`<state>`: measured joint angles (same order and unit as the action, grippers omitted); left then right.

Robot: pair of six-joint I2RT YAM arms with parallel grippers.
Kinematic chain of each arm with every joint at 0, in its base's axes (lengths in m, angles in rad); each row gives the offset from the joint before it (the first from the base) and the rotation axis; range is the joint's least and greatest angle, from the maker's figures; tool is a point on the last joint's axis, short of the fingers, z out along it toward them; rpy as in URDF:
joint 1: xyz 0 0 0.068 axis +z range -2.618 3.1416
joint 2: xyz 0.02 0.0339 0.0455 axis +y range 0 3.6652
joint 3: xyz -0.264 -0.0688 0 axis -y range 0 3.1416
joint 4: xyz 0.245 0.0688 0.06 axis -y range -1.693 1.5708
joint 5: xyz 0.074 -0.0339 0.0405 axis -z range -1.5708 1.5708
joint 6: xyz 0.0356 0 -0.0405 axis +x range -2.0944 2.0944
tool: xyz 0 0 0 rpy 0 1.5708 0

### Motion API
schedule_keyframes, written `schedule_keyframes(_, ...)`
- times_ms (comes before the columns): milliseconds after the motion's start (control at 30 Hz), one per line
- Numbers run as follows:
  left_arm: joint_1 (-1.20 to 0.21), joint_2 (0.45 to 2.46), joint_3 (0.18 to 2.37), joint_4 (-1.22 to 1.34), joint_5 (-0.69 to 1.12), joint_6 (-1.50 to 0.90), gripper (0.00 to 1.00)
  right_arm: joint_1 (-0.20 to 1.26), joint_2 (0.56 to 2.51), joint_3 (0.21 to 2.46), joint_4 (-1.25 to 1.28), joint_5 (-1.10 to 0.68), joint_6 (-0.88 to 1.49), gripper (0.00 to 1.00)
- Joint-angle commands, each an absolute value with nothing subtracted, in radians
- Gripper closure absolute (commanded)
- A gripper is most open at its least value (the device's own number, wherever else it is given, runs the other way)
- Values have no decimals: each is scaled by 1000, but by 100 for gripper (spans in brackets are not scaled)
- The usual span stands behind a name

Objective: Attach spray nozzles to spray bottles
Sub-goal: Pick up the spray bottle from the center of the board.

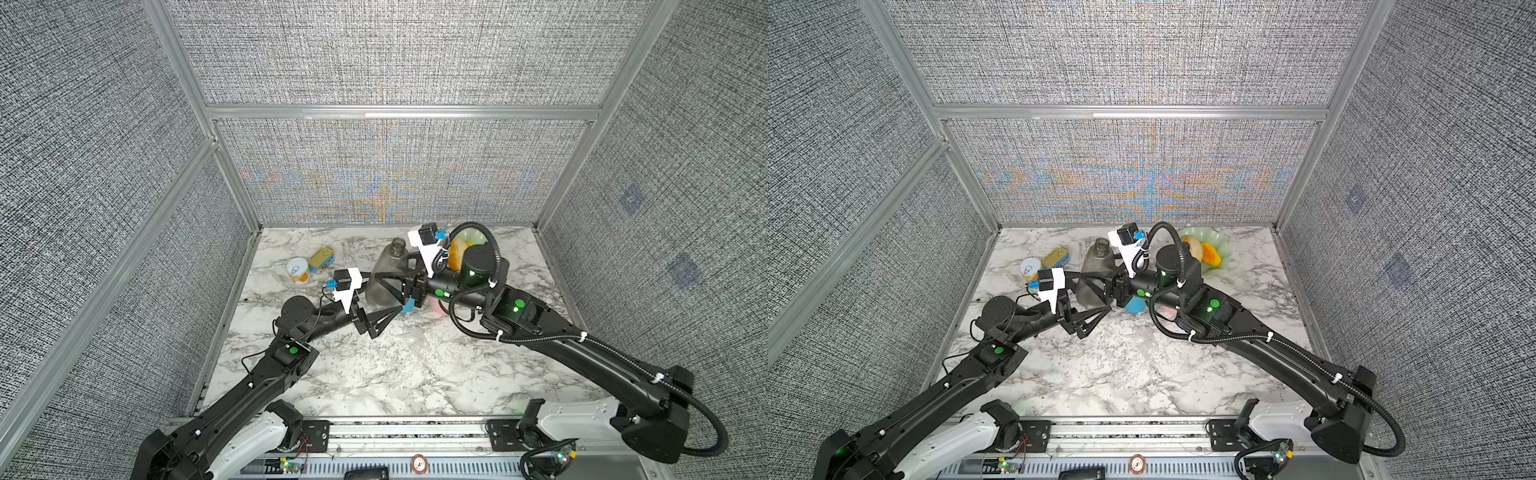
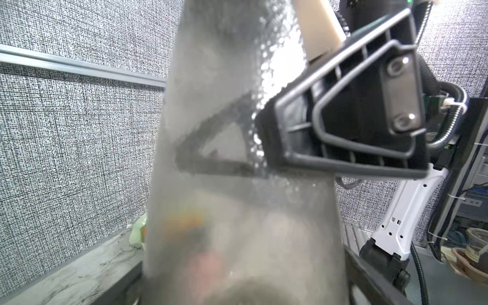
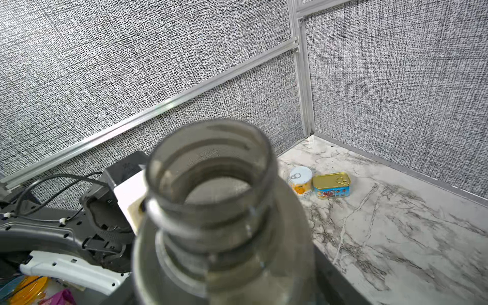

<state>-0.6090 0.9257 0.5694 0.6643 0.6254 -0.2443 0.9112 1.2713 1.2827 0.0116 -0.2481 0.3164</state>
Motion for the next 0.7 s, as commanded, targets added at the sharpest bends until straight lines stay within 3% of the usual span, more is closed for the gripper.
schedule_keyframes(0, -609, 949, 572, 739, 622, -268, 9, 915, 1278, 1286, 58, -291, 351, 30)
schedule_keyframes(333, -609, 973, 579, 724, 616, -253, 31, 916, 1289, 1301, 28, -308, 347, 29)
schedule_keyframes(533, -609, 951, 549, 761, 535, -245, 32, 921, 1280, 1329, -14, -302, 351, 16)
schedule_keyframes(667, -610, 923, 518, 810, 403, -241, 31, 928, 1229, 1353, -93, -178, 352, 13)
